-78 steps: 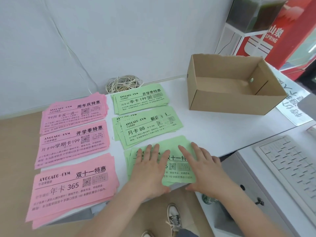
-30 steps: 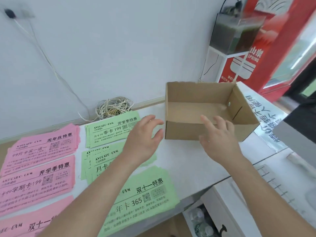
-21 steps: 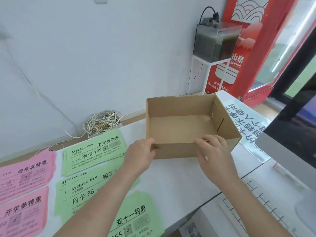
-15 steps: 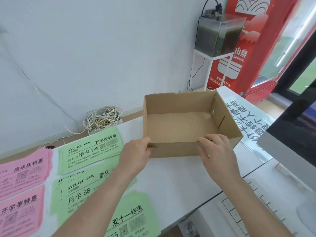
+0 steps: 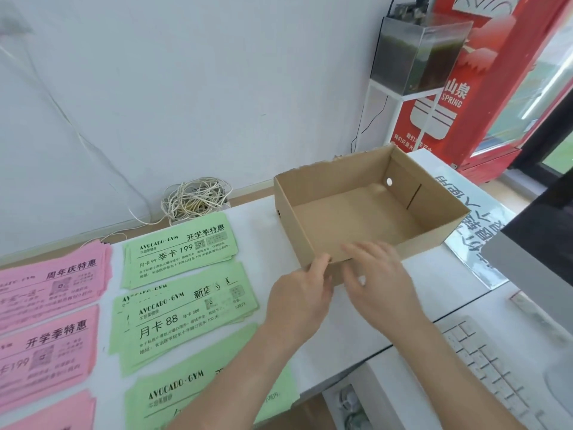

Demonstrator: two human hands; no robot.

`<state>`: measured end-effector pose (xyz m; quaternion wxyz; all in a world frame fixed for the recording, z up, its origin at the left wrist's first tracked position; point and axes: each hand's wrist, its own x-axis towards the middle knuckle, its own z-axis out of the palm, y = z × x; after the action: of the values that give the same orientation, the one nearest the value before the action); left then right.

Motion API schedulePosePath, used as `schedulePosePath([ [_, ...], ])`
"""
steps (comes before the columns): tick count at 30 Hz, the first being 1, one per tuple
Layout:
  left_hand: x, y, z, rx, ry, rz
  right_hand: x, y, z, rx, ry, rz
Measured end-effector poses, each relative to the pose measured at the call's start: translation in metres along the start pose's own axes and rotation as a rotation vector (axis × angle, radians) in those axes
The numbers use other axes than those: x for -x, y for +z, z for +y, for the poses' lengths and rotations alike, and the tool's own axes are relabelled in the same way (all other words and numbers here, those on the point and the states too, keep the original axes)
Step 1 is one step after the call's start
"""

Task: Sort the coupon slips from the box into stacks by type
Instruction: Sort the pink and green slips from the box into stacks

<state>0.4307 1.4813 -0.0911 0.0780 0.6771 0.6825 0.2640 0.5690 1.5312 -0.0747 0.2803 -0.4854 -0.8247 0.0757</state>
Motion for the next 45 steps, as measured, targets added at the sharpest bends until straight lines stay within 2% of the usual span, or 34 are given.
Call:
schedulePosePath([
  [3, 0.006, -0.006, -0.007, -0.044, 0.053, 0.006, 0.005, 0.003, -0.015, 0.0, -0.034, -0.108],
  [6, 0.02, -0.015, -0.003, 0.079, 0.125, -0.061, -0.003, -0.005, -0.007, 0.041, -0.057, -0.119],
  [8, 0.024, -0.027, -0.004, 0.089, 0.133, -0.004, -0.005, -0.015, -0.003, 0.063, -0.122, -0.159],
  [10, 0.015, -0.04, -0.024, -0.024, 0.037, 0.155, -0.008, -0.025, 0.006, 0.107, -0.185, -0.202],
  [12, 0.002, -0.054, -0.049, -0.188, -0.159, 0.238, -0.017, -0.035, 0.022, 0.166, -0.208, -0.203],
  [13, -0.002, -0.06, -0.058, -0.234, -0.253, 0.186, -0.023, -0.04, 0.032, 0.19, -0.204, -0.18],
  [15, -0.007, -0.06, -0.062, -0.126, -0.326, 0.023, -0.033, -0.047, 0.051, 0.242, -0.156, -0.128],
  [17, -0.007, -0.049, -0.048, 0.054, -0.235, -0.023, -0.037, -0.049, 0.07, 0.334, -0.026, -0.095],
  [19, -0.006, -0.035, -0.023, 0.114, -0.133, -0.003, -0.034, -0.048, 0.079, 0.395, 0.15, -0.07],
  [21, -0.008, -0.014, -0.001, 0.138, -0.075, 0.011, -0.03, -0.045, 0.074, 0.388, 0.232, -0.072],
  [24, -0.01, 0.006, 0.02, 0.159, -0.042, -0.078, -0.02, -0.035, 0.048, 0.303, 0.158, -0.082],
  [28, 0.006, -0.01, 0.018, 0.282, -0.041, -0.2, -0.003, -0.025, 0.01, 0.201, 0.016, -0.039],
  [31, 0.045, -0.043, -0.009, 0.129, -0.103, -0.186, 0.017, -0.023, -0.022, 0.065, -0.04, -0.054],
  [34, 0.105, -0.079, -0.047, -0.042, -0.263, -0.208, 0.047, -0.012, -0.053, -0.021, -0.103, -0.181],
  [38, 0.17, -0.085, -0.079, -0.287, -0.423, -0.535, 0.084, 0.015, -0.081, -0.129, 0.008, -0.546],
  [39, 0.181, -0.077, -0.083, -0.335, -0.423, -0.594, 0.09, 0.021, -0.086, -0.136, 0.048, -0.617],
  [41, 0.197, -0.063, -0.085, -0.442, -0.368, -0.602, 0.099, 0.029, -0.093, -0.159, 0.106, -0.674],
  [45, 0.211, -0.059, -0.078, -0.518, -0.292, -0.502, 0.119, 0.028, -0.095, -0.137, 0.321, -0.612],
])
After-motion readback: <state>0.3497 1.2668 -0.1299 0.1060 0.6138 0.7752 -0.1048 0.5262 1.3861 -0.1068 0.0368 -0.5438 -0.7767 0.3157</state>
